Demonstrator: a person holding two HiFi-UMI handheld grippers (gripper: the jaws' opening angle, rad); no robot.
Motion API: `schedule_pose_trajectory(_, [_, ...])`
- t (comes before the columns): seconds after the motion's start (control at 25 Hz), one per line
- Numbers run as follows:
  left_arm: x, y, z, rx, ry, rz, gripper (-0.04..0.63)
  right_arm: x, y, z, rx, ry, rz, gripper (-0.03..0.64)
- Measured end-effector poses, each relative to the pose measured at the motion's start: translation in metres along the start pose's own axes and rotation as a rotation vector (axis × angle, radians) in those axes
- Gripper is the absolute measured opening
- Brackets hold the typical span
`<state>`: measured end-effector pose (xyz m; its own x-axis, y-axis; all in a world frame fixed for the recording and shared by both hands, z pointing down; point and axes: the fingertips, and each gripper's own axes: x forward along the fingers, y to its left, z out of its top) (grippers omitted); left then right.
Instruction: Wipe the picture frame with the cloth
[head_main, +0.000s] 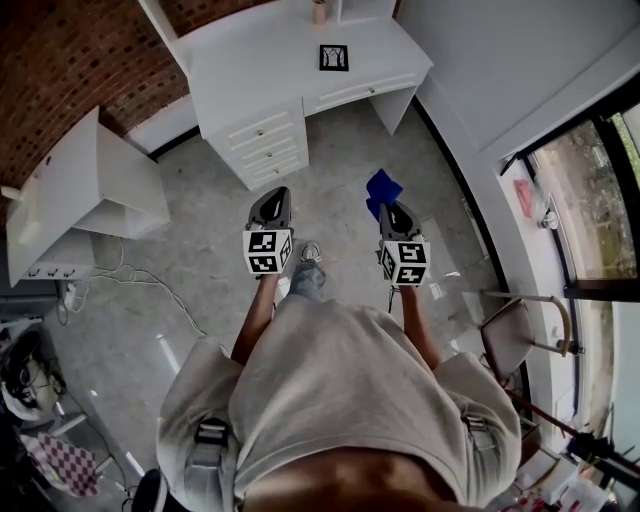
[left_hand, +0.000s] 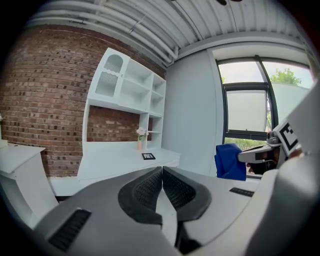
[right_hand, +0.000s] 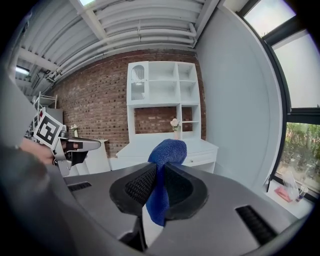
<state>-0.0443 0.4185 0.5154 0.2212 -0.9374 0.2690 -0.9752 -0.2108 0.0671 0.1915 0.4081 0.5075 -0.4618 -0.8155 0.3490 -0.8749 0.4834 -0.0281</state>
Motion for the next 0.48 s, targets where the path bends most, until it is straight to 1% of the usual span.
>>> schedule_pose_trajectory(0.48, [0.107,0.068,0.038,-0.007,0.008,-0.047,0.018,0.114,-0.021,0.057,-0.005,0.001,-0.047,0.06])
